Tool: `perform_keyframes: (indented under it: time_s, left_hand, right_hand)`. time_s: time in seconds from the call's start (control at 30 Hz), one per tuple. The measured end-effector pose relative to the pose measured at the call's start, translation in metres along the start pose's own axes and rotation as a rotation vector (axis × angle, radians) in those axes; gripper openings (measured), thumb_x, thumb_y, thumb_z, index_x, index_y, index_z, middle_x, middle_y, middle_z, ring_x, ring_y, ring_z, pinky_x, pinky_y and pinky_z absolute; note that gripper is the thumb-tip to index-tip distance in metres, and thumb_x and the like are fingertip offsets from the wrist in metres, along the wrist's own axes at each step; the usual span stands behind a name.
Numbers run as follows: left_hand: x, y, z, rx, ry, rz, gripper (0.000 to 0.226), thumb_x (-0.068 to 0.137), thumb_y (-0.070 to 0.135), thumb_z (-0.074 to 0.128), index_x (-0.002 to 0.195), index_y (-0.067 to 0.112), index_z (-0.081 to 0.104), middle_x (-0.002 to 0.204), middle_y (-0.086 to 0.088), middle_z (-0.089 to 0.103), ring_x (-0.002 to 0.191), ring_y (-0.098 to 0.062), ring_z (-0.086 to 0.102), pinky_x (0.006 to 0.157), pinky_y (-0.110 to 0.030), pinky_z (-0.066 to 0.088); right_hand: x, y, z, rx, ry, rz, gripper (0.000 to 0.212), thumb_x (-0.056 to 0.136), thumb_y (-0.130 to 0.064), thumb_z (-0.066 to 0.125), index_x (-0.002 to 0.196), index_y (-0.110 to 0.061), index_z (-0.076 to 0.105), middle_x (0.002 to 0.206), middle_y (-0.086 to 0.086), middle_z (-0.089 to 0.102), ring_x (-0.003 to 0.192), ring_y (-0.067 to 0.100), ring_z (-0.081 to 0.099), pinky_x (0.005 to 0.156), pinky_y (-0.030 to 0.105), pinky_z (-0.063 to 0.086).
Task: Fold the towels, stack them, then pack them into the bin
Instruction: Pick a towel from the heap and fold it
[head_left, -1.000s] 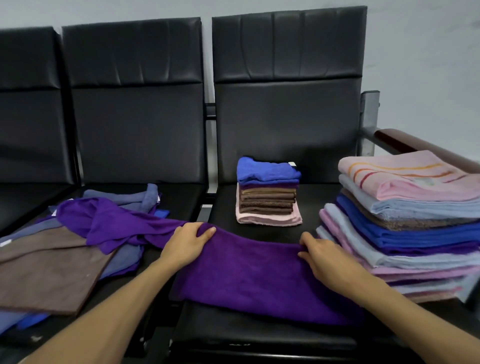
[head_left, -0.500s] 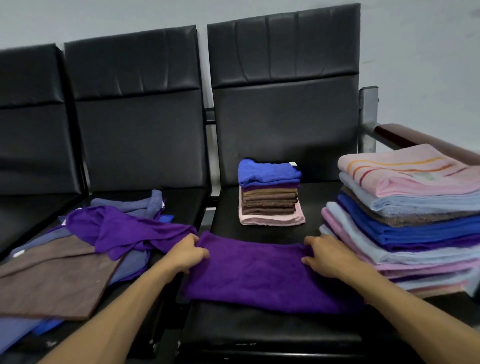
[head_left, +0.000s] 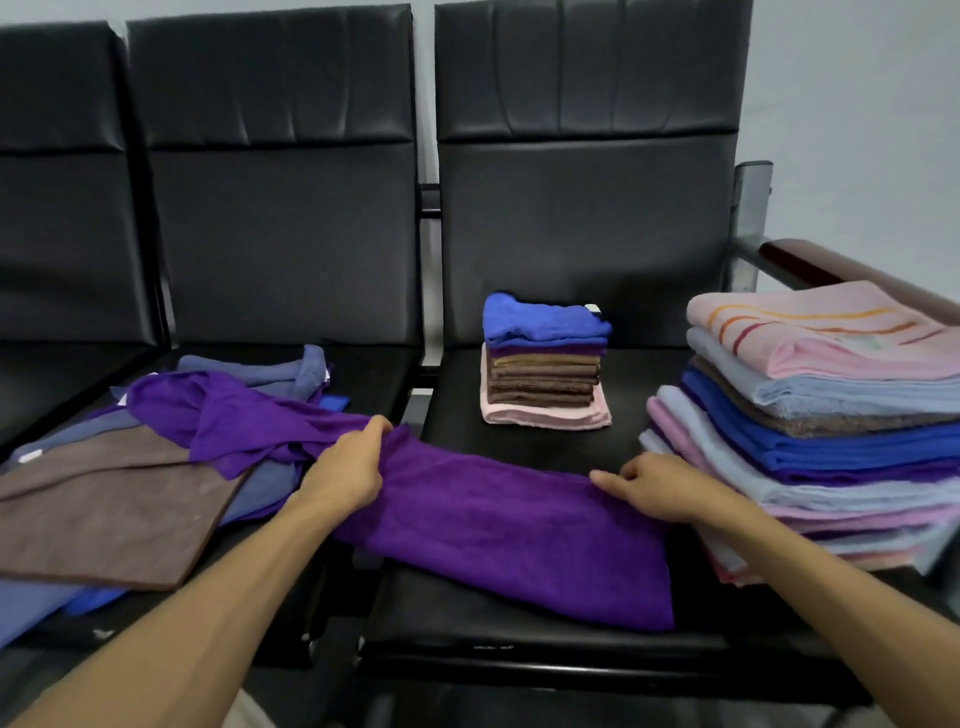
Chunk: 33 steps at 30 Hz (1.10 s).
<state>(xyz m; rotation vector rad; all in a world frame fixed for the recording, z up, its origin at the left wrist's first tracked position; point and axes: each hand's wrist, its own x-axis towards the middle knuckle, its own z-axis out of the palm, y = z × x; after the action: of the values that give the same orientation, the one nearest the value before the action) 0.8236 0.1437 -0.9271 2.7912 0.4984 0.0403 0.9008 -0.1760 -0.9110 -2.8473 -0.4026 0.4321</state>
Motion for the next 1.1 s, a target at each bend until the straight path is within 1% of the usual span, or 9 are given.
perform_keyframes:
  time_s: [0.13,0.2,0.4,0.5,0.63,0.7,0.77,0.87,1.1]
  left_hand:
    - [-0.012,0.012,0.003,0.435,0.151,0.061,0.053,0.084,0.013,0.054,0.134,0.017,0.037,0.131,-0.011,0.045,0.120,-0.031,0.047,0.093,-0.040,0.040]
    - [-0.018,0.029,0.008,0.382,0.240,0.218,0.050,0.086,0.019,0.055,0.134,0.018,0.042,0.129,-0.008,0.043,0.119,-0.027,0.043,0.093,-0.038,0.037]
    - [-0.045,0.093,0.035,-0.001,-0.166,0.755,0.028,0.094,0.030,0.054,0.122,0.026,0.055,0.122,0.005,0.048,0.117,-0.012,0.045,0.103,-0.034,0.036]
    - [-0.045,0.100,0.045,0.218,-0.266,0.786,0.050,0.096,0.038,0.049,0.143,0.034,0.035,0.148,0.006,0.029,0.133,-0.015,0.027,0.110,-0.038,0.029]
    - [-0.039,0.102,0.038,0.359,-0.387,0.758,0.060,0.097,0.034,0.048,0.149,0.041,0.020,0.157,0.010,0.011,0.139,-0.019,0.016,0.113,-0.042,0.023]
    - [-0.038,0.098,0.036,0.379,-0.405,0.746,0.061,0.096,0.032,0.049,0.148,0.044,0.020,0.156,0.011,0.012,0.138,-0.018,0.017,0.112,-0.042,0.024]
    - [-0.038,0.097,0.034,0.375,-0.405,0.733,0.062,0.094,0.032,0.050,0.146,0.047,0.021,0.155,0.013,0.014,0.137,-0.016,0.018,0.111,-0.042,0.025]
    - [-0.040,0.099,0.033,0.375,-0.392,0.719,0.062,0.092,0.031,0.048,0.146,0.046,0.022,0.154,0.013,0.015,0.136,-0.016,0.019,0.111,-0.040,0.023]
    - [-0.047,0.108,0.043,0.263,-0.177,0.848,0.046,0.097,0.028,0.039,0.143,0.028,0.039,0.153,0.008,0.027,0.140,-0.007,0.021,0.112,-0.025,0.018]
  right_hand:
    - [-0.004,0.002,0.004,0.293,-0.023,0.035,0.036,0.098,-0.041,0.047,0.079,-0.015,0.061,0.083,0.005,0.059,0.073,0.017,0.057,0.060,0.024,0.048]
    - [-0.007,-0.001,0.009,0.583,-0.113,0.081,0.025,0.097,-0.032,0.053,0.079,-0.016,0.061,0.077,0.004,0.056,0.066,0.014,0.055,0.051,0.024,0.050]
    - [-0.012,-0.003,0.002,0.993,-0.223,0.076,0.015,0.095,-0.026,0.057,0.089,-0.013,0.063,0.062,0.001,0.055,0.050,0.009,0.050,0.039,0.018,0.042]
    - [-0.011,-0.001,-0.002,1.412,-0.074,0.010,0.008,0.093,-0.003,0.055,0.097,-0.010,0.058,0.078,0.005,0.058,0.065,0.013,0.057,0.048,0.020,0.051]
    - [-0.010,0.006,-0.004,1.490,0.132,0.006,0.032,0.090,0.017,0.044,0.115,-0.002,0.045,0.077,0.010,0.049,0.069,0.022,0.059,0.058,0.024,0.057]
    - [-0.011,0.007,0.001,1.240,0.195,0.006,0.031,0.091,0.018,0.038,0.111,-0.006,0.042,0.081,0.012,0.048,0.071,0.024,0.058,0.063,0.030,0.057]
    - [-0.013,0.013,0.007,0.685,0.196,-0.054,0.028,0.089,0.011,0.041,0.106,-0.011,0.045,0.088,0.013,0.052,0.077,0.027,0.057,0.074,0.038,0.051]
    - [-0.018,0.016,0.016,0.055,0.117,-0.042,0.022,0.088,-0.004,0.048,0.109,-0.008,0.048,0.112,0.015,0.059,0.104,0.030,0.057,0.076,0.030,0.041]
    - [-0.023,0.007,0.015,0.070,0.059,0.021,0.026,0.095,-0.028,0.050,0.105,-0.006,0.062,0.107,0.015,0.065,0.093,0.027,0.065,0.071,0.028,0.046]
